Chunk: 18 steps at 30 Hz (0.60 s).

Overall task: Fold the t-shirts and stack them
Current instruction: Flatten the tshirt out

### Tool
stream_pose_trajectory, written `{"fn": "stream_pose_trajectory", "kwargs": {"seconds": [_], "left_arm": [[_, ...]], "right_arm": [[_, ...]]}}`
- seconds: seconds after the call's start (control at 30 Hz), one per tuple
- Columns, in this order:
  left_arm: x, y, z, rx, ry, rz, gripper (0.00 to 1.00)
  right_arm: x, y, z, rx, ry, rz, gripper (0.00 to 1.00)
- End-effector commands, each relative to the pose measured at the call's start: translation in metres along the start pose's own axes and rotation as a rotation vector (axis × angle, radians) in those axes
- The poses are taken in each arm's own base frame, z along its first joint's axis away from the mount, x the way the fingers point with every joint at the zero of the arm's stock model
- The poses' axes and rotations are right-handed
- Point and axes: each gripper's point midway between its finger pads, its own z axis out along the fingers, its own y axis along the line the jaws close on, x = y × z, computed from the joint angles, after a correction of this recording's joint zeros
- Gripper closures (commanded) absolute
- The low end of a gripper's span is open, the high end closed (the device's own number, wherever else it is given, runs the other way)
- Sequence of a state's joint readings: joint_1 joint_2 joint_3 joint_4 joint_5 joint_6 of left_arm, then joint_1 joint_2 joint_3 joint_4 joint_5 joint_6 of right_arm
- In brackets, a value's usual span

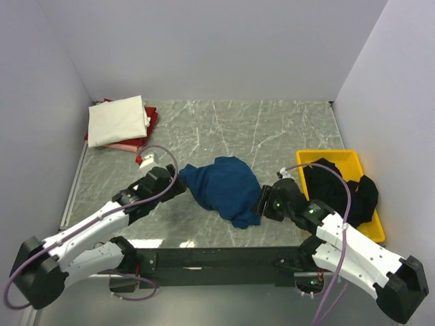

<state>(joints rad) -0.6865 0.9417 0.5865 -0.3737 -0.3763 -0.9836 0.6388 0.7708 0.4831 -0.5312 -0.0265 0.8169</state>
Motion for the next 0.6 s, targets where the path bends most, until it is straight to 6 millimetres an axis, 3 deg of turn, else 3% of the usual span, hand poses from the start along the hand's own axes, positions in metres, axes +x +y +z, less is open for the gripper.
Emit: {"fn": "stream_pose_trajectory", "kwargs": {"seconds": [0.0, 0.23, 0.43, 0.5, 0.57], "left_arm": [[-0.004, -0.028, 0.016, 0.107, -0.011, -0.085, 0.16], [0.010, -0.018, 0.059, 0.032, 0.006, -0.091, 0.19], [0.011, -0.024, 0.086, 0.000, 0.000, -0.076, 0.22], [0.005, -0.028, 0.091, 0.001, -0.017, -0.074, 0.25], [-0.001, -0.035, 0.097, 0.019, -0.031, -0.070, 0.34]], "right_arm": [[-0.004, 0.022, 0.008, -0.076, -0.059, 0.052, 0.39], [0.015, 0.009, 0.029, -0.015, -0.043, 0.050, 0.40], [0.008, 0.006, 0.041, 0.031, -0.065, 0.031, 0.40], [0.007, 0.006, 0.045, 0.048, -0.064, 0.020, 0.41], [0.005, 0.005, 0.049, 0.066, -0.067, 0.011, 0.49]]}}
